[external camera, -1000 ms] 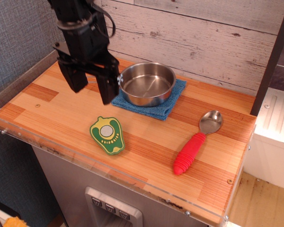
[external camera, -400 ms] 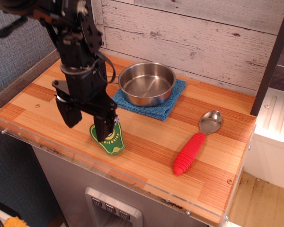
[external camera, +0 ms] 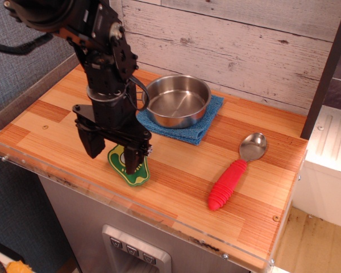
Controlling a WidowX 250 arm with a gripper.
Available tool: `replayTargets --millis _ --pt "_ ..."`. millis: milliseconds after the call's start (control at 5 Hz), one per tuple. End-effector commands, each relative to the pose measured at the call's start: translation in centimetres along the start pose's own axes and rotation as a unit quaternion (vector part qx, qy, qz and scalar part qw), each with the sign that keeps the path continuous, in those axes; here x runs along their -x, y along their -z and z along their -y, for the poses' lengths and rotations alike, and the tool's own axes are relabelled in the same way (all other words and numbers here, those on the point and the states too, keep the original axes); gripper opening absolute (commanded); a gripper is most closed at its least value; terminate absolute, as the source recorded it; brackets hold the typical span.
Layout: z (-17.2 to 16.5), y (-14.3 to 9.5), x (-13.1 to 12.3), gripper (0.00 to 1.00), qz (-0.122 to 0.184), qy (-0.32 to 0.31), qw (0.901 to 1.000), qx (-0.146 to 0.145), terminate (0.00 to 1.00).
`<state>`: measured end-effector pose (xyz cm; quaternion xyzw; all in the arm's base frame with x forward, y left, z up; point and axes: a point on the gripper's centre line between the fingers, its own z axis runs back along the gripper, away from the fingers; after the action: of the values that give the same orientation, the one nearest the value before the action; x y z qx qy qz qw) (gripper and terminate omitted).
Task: Put the pepper inside the pan.
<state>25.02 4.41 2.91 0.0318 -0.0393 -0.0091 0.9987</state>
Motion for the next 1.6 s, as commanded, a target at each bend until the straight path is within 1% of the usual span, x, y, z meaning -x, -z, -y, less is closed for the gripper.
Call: replayTargets --millis 0,400,600,800,1200,1400 --pt "0.8 -0.2 -1.3 1.00 0.039 -0.028 0.9987 -0.018 0.00" --pt "1.0 1.2 -1.6 1.00 0.027 -0.043 0.9986 -0.011 0.00" --pt "0.7 1.8 -1.6 1.00 0.017 -0.047 0.9987 -0.010 0.00" --pt "0.6 1.6 -1.9 0.00 0.015 -0.035 0.9993 -0.001 0.00" --pt "0.5 0.1 -2.6 0.00 0.025 -0.028 0.9992 0.013 0.00" --pt "0.8 -1.7 -3.0 0.00 0.028 -0.016 0.9991 0.030 0.00"
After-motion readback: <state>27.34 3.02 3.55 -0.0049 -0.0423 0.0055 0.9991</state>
